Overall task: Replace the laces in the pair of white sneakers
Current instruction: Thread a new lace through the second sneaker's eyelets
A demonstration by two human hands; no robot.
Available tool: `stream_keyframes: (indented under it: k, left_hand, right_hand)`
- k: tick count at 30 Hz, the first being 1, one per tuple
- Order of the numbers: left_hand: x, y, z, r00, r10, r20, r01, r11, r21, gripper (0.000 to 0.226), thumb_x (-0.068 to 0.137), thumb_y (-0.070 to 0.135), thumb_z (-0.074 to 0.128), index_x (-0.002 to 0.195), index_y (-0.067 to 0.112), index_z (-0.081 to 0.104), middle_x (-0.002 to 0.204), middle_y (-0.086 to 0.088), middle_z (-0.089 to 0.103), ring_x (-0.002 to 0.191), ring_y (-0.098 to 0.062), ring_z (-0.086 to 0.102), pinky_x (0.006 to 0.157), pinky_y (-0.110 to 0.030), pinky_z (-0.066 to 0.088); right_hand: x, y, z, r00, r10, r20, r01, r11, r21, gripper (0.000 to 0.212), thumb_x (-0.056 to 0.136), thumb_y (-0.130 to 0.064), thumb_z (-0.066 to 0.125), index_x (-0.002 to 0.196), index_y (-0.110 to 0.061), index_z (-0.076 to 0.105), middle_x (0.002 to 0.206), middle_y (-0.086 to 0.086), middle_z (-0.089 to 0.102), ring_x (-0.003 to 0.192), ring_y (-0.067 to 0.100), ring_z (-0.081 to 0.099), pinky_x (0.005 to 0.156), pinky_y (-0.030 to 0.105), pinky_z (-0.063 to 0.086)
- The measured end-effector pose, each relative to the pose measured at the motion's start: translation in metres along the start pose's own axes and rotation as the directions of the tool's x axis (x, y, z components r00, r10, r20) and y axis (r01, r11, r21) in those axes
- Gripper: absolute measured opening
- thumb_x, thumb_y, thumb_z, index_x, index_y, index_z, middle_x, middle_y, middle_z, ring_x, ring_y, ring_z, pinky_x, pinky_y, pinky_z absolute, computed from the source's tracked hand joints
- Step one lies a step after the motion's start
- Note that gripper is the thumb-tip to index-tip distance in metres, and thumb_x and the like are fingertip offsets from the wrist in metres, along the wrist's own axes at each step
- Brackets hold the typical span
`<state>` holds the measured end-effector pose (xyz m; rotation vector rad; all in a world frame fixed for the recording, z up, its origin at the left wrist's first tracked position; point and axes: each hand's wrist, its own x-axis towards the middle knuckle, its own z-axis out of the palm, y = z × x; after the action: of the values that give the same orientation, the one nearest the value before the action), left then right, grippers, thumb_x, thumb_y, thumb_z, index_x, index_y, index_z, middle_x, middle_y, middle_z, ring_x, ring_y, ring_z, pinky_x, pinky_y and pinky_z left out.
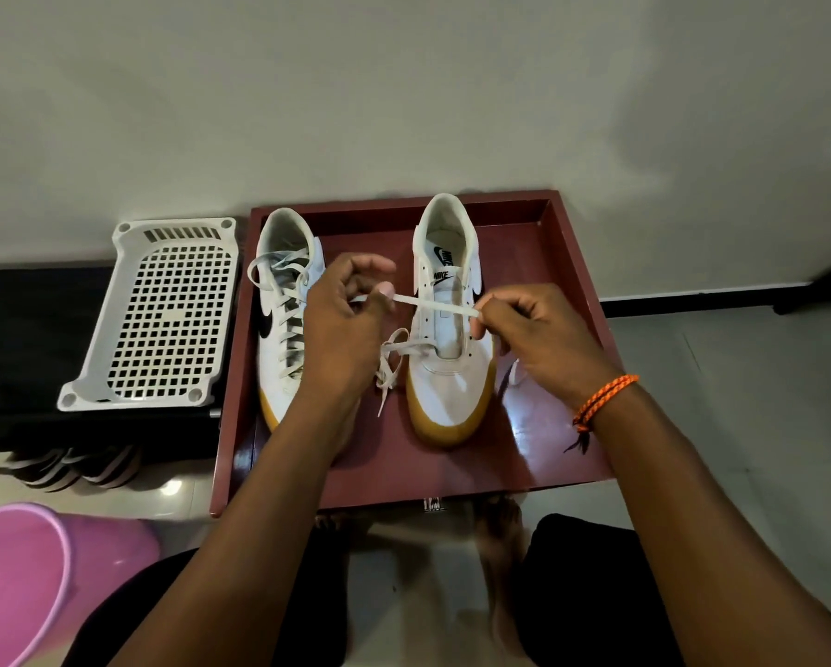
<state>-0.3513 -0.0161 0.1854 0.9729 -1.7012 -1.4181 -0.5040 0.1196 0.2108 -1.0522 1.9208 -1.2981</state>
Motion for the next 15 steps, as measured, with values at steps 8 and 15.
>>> stream_keyframes:
  k: [8, 15]
  left_hand:
    - [-0.012, -0.001, 0.008, 0.95, 0.273, 0.151, -0.312, 0.844, 0.436, 0.03, 0.103, 0.007, 0.053, 0.124, 0.019, 0.07, 0.114, 0.003, 0.073, 0.109, -0.02, 0.066, 0.089, -0.045, 0.056]
    - [-0.016, -0.002, 0.022, 0.92, 0.142, 0.364, -0.191, 0.977, 0.1, 0.032, 0.107, 0.0, 0.053, 0.128, 0.019, 0.068, 0.079, -0.013, 0.062, 0.069, -0.026, 0.065, 0.069, -0.041, 0.06]
  right_hand:
    - [-0.002, 0.007, 0.01, 0.999, 0.011, -0.036, -0.015, 0.992, -0.125, 0.03, 0.085, -0.024, 0.05, 0.061, -0.01, 0.063, 0.063, 0.014, 0.061, 0.061, 0.027, 0.056, 0.062, 0.048, 0.048]
    - [-0.003, 0.007, 0.018, 0.996, 0.005, 0.086, 0.009, 0.988, -0.153, 0.032, 0.093, -0.021, 0.054, 0.068, -0.006, 0.067, 0.066, 0.003, 0.07, 0.064, 0.018, 0.068, 0.066, 0.045, 0.057]
